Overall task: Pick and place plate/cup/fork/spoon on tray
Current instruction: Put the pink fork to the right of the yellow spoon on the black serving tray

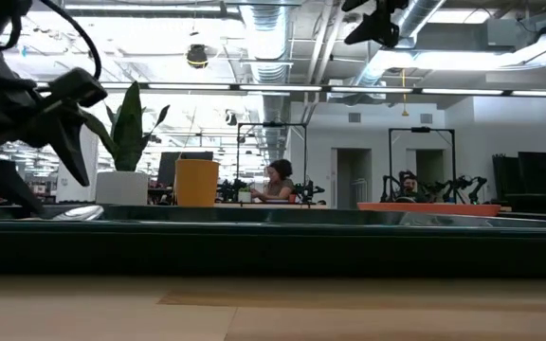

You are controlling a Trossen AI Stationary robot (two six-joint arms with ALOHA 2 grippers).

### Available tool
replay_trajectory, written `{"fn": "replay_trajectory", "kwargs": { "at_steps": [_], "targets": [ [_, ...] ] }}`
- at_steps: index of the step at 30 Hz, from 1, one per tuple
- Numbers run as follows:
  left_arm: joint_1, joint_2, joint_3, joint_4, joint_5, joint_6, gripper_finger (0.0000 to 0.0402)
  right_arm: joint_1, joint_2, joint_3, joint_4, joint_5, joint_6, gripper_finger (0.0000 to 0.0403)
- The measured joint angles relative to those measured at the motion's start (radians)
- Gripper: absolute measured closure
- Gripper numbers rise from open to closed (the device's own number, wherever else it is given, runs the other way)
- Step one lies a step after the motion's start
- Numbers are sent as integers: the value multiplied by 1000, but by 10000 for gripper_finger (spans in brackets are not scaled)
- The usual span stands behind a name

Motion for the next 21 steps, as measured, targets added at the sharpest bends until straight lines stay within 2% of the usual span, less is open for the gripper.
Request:
{"fn": "replay_trajectory", "kwargs": {
  "at_steps": [5,11,18,21],
  "targets": [
    [0,-44,21,-35,33,5,181,31,72,-1,6,20,0,101],
    [-1,-101,135,-285,45,62,181,39,122,-1,-31,172,76,101],
    [-1,-196,326,-539,-77,166,181,-66,123,-1,-340,466,123,101],
    [3,-230,377,-551,-178,228,181,-153,122,-25,-392,492,69,101]
  ]
}}
